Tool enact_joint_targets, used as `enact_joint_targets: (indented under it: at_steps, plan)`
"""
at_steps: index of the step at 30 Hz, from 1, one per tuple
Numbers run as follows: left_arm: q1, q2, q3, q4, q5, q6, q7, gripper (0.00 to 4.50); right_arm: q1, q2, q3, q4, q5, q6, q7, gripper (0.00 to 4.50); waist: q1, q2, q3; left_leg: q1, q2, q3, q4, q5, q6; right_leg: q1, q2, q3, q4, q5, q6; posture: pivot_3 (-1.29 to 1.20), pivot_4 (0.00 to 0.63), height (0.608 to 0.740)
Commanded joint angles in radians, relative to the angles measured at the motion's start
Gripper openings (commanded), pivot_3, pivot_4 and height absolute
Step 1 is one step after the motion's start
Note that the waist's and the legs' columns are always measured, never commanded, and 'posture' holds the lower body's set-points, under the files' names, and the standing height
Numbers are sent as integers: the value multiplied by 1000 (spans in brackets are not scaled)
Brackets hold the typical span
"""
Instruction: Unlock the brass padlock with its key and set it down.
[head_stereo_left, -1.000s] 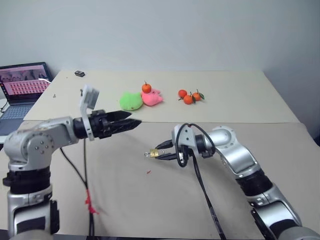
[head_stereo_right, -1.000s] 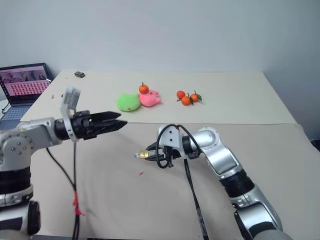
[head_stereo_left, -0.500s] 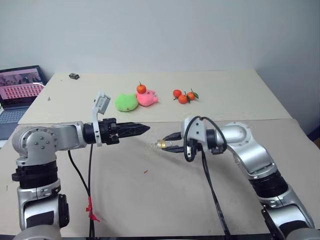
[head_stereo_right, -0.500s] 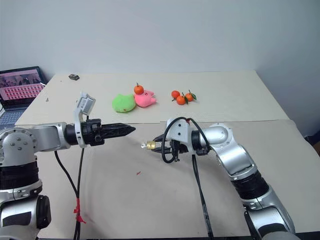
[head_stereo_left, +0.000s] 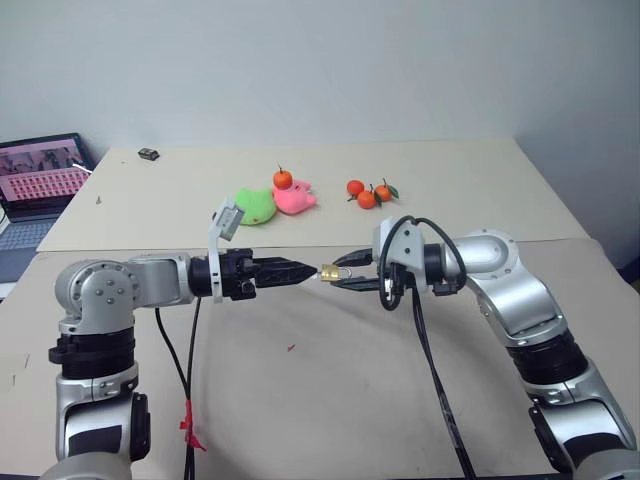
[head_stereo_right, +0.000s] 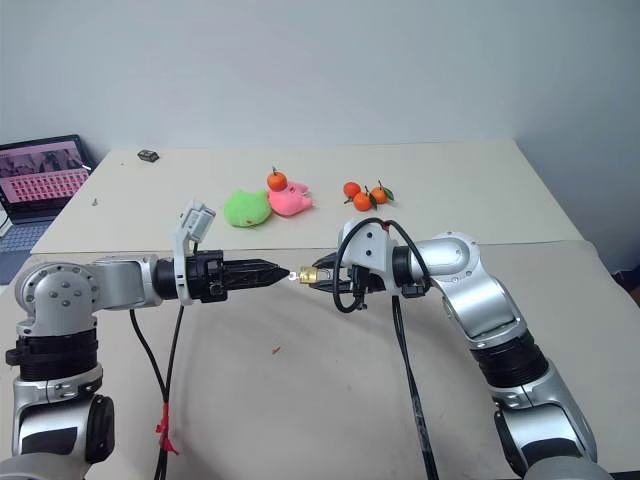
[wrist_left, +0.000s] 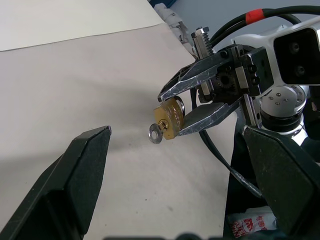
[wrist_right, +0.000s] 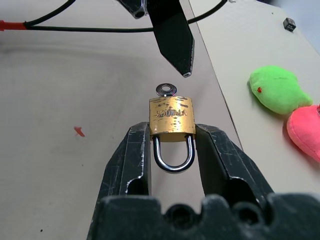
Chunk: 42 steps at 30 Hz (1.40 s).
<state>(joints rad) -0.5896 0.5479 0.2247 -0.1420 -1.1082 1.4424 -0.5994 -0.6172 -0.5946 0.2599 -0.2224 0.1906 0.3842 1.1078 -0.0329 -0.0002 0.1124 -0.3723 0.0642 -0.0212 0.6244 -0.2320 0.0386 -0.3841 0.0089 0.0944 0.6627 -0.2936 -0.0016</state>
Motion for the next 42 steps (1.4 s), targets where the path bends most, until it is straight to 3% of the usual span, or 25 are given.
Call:
enact_joint_targets:
  at_steps: [1,11,15,24,27,31,42]
  plan:
    - [-22,-2,4,-10,-20,-7,-7,3336,-24,-8,-47,-39,36,4,-7,915,0,0,0,0,0,0,0,0,0,0,0,0,0,0,0,0,150,660]
    - [-17,-13,5,-17,-32,-2,-5,3336,-15,-24,-56,-116,83,68,-24,915,-2,1,-1,2,0,0,-3,1,-1,2,1,0,-2,-3,6,0,150,660]
    - [-20,-13,6,-14,-40,-2,-4,2238,-21,-26,-54,-129,93,84,-32,915,-2,1,-1,4,0,0,-11,3,-5,5,1,0,-6,-3,6,0,150,660]
    - [-33,-12,6,1,-54,-1,-6,2238,-20,-30,-52,-139,95,96,-37,915,-1,1,-1,4,0,-1,-11,5,-8,5,0,0,-7,-4,6,0,150,660]
    - [-41,-16,3,10,-56,-3,-7,1507,-23,-31,-55,-139,96,98,-37,915,-1,1,-1,4,0,-1,-12,6,-10,5,0,0,-6,-4,7,0,150,660]
    - [-47,-19,3,17,-62,-2,-12,24,-25,-31,-56,-140,96,100,-37,915,-2,1,0,4,0,-1,-12,7,-11,5,0,0,-6,-4,7,0,150,660]
    - [-53,-10,-16,25,-65,3,-41,24,-46,-41,-62,-142,107,114,-43,915,-2,0,0,3,0,-1,-12,7,-12,3,0,0,-6,-4,7,0,150,660]
